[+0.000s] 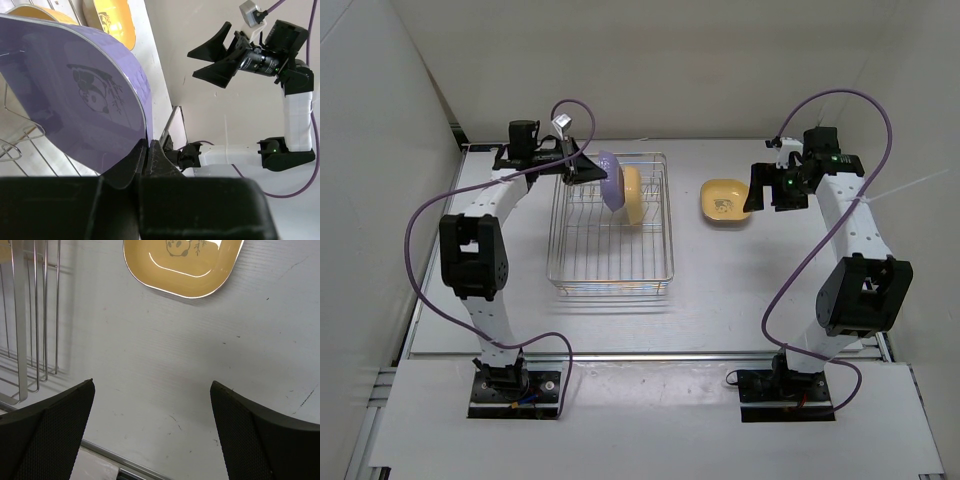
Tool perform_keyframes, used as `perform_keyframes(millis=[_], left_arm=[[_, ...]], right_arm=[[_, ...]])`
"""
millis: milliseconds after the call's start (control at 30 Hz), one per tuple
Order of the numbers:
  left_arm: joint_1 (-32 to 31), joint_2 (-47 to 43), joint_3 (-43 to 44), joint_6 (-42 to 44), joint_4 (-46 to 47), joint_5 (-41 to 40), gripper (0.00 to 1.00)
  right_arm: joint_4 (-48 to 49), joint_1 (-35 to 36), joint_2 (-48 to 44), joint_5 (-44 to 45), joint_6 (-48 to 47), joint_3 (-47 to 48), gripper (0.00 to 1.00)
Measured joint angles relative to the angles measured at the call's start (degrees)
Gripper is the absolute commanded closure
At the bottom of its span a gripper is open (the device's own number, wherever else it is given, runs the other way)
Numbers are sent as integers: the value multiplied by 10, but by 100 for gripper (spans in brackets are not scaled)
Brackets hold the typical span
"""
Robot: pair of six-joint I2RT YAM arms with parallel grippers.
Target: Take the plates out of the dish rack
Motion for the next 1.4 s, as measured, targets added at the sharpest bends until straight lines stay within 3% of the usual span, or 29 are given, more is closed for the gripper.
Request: perform_keyframes(millis=[767,833,967,1100,1167,1233,1400], left_arm=[[35,-31,-4,-43,27,8,89],[42,-35,7,-32,12,8,89],[50,-35,109,68,-112,-23,89],[19,-7,339,266,-306,-152,89],[-28,-25,379,365,-354,-255,89],[-106,-79,324,473,-367,-386,89],[-354,-201,65,730,-365,-696,89]], right_arm=[[-6,2,0,0,-2,-1,1],[-7,3,0,0,-2,-1,1],[-10,5,0,0,-2,-1,1],[-23,13,0,0,-2,9,1],[-26,17,0,-3,-2,22,1],[-27,22,-2,-10,-2,34,1],[-37,30,-25,-21,-3,52,2]])
